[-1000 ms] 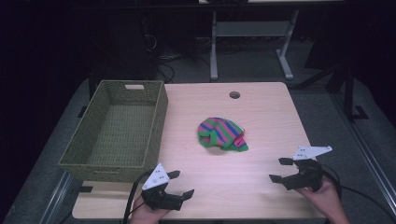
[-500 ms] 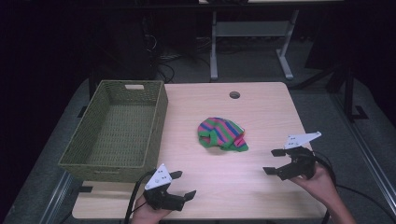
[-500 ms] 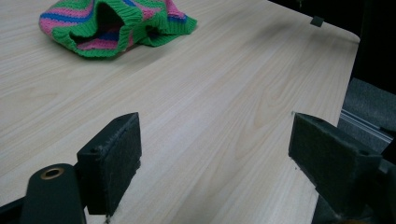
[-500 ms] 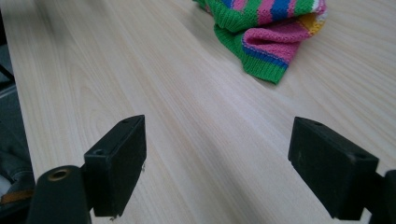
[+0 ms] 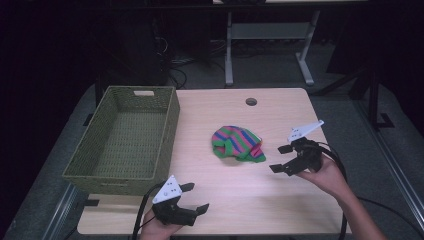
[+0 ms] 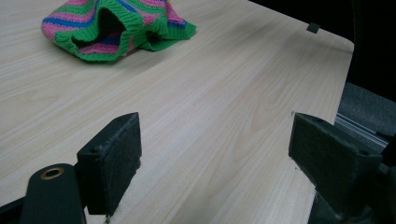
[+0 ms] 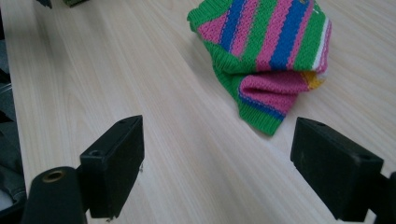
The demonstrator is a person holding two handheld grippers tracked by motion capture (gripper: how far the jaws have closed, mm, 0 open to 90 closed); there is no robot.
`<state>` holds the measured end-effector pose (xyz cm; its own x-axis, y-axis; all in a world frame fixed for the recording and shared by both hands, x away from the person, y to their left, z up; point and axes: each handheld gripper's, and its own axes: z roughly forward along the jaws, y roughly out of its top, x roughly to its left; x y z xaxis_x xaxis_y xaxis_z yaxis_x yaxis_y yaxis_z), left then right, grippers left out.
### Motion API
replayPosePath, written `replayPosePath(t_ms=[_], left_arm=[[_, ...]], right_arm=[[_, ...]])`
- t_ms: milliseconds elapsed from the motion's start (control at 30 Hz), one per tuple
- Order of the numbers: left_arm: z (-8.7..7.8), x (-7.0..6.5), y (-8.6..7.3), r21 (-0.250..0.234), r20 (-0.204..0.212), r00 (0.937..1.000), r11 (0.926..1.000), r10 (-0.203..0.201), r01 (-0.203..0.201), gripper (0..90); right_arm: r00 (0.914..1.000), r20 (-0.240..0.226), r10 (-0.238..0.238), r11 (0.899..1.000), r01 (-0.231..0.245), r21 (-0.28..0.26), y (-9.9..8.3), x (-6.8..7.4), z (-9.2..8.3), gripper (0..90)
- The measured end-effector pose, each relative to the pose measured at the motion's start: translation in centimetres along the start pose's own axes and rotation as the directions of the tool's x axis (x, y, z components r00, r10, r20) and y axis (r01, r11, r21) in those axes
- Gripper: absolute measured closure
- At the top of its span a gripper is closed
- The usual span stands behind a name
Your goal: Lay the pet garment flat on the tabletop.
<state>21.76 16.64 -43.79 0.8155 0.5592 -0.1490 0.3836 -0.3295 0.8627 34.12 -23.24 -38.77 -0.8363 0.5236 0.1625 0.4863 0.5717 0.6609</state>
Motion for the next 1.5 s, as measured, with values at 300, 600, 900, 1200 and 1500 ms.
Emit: replayPosePath(t_ms=[300,600,900,1200,1500], left_arm=[[0.0,0.1,0.0,-0.011,-0.001,1.0,0.9999,-0.009,0.009,16.7],[-0.2,0.0,0.1,-0.018,0.004,1.0,0.9998,-0.003,0.003,16.7],[-0.2,-0.1,0.1,-0.028,0.004,1.0,0.9996,0.0,0.0,16.7],[-0.4,0.2,0.1,-0.035,-0.005,1.0,0.9994,-0.006,0.006,16.8],[-0.5,0.3,0.1,-0.041,0.0,0.9999,0.9991,-0.013,0.013,16.7]], right_arm=[[0.9997,-0.006,-0.026,0.999,0.026,0.046,3.4,-0.7,1.3,16.7],[0.9993,0.004,-0.037,0.996,0.036,0.079,7.1,-1.6,2.7,17.3],[0.9979,0.001,-0.065,0.991,0.065,0.113,8.9,-2.0,4.0,17.6],[0.9989,0.011,-0.047,0.99,0.045,0.135,9.3,-2.6,5.1,17.7],[0.9992,0.019,-0.034,0.988,0.031,0.15,9.6,-3.4,6.9,20.3]])
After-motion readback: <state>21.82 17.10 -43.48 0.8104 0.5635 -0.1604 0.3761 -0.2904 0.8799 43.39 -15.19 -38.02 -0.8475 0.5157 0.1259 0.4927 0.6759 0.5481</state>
